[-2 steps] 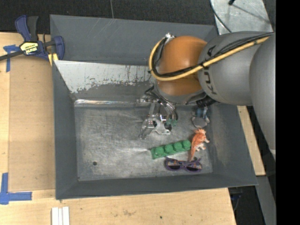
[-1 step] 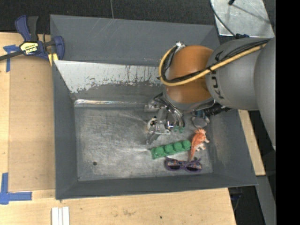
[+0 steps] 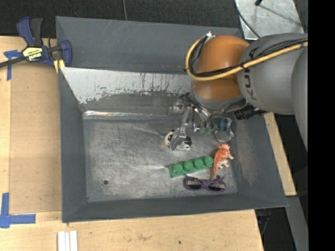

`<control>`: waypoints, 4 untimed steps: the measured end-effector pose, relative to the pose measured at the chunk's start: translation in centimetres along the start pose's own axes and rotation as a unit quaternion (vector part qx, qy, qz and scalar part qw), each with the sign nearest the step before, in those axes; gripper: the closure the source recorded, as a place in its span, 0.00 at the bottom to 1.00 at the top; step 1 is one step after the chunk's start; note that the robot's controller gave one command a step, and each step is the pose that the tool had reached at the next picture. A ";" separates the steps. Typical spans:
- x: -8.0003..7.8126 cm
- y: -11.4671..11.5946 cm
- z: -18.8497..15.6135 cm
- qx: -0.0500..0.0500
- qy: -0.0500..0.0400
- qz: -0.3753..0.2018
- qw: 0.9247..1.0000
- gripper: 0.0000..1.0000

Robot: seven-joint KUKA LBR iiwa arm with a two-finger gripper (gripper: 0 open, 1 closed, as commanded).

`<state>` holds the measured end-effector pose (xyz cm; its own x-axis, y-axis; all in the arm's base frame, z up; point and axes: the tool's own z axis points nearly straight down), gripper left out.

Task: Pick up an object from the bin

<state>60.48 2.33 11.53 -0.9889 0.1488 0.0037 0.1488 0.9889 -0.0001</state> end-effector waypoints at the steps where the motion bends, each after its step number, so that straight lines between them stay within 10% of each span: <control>1: -1.8 -2.5 0.5 -0.001 -0.007 0.019 1.000 0.00; 2: 0.8 -3.2 3.6 0.000 -0.004 -0.022 1.000 0.00; 3: -1.5 -4.6 3.7 -0.003 -0.008 0.052 0.999 1.00; 4: -1.5 -4.6 3.7 -0.003 -0.008 0.052 0.999 1.00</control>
Offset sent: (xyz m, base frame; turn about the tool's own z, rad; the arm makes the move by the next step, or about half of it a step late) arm -0.0197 -0.0271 -0.0428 -0.0553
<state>61.31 -2.46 7.86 -0.9679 0.2512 -0.0116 0.2512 0.9679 0.0059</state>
